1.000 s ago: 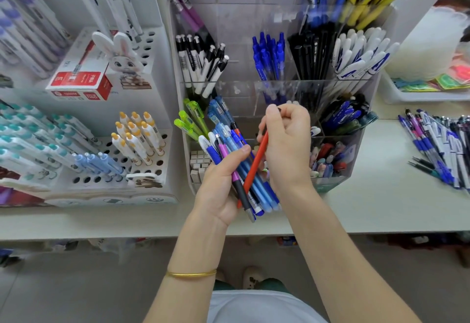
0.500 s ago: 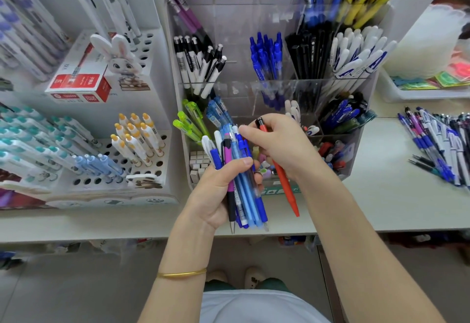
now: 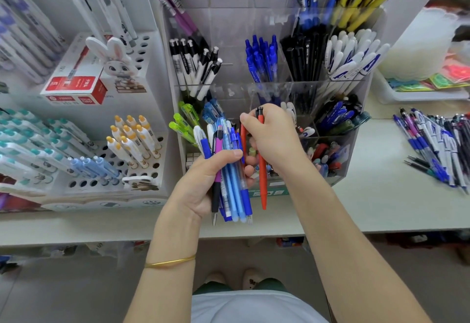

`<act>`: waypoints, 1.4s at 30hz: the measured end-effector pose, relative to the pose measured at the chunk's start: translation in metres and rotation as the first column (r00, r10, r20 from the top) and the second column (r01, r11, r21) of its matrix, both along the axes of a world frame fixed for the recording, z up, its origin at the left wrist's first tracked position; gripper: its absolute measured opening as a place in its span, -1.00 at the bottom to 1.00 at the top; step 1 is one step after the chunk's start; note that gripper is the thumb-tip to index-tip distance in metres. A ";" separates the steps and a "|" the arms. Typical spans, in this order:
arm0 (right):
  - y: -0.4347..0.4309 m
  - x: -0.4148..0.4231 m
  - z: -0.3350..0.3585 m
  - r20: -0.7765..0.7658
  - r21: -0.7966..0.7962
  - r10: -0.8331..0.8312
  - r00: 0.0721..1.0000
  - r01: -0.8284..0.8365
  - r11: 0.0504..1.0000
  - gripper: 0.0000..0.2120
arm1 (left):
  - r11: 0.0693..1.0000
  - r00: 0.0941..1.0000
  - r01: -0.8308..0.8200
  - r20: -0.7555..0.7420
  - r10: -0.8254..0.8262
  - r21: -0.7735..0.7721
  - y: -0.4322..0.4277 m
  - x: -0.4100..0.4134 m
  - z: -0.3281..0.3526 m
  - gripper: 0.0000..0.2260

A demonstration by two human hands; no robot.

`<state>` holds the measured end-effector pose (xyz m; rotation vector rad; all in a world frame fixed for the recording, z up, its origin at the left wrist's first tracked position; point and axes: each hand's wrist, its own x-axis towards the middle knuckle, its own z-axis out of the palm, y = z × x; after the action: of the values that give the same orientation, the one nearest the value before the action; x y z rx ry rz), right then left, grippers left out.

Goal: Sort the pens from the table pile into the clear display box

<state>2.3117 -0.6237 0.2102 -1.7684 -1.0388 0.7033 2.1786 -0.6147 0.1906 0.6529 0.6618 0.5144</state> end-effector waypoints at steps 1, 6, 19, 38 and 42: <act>0.001 0.000 -0.001 0.022 0.003 -0.009 1.000 0.009 1.000 -0.79 | 1.000 1.000 -0.010 -0.015 0.010 0.007 0.000 0.000 0.000 -0.78; 0.000 -0.004 -0.003 0.074 0.073 -0.085 0.994 0.080 0.994 -0.82 | 0.989 0.988 -0.130 -0.075 0.135 0.072 -0.006 0.009 0.001 -0.85; -0.014 0.010 0.009 -0.139 -0.061 0.144 0.980 -0.154 0.986 -0.82 | 0.999 0.998 -0.021 0.053 0.019 0.025 -0.019 0.011 0.002 -0.79; -0.012 0.001 0.006 -0.181 0.016 0.072 0.981 -0.070 0.997 -0.79 | 0.989 0.992 -0.119 0.026 0.122 -0.090 -0.020 0.007 0.006 -0.89; -0.015 0.002 0.011 -0.210 0.069 0.079 0.974 -0.066 0.995 -0.79 | 0.985 0.990 -0.143 0.009 0.144 -0.092 -0.019 0.006 0.007 -0.87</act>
<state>2.3140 -0.6388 0.2208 -1.5703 -0.9722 0.8768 2.1842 -0.6335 0.1976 0.5168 0.7168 0.6181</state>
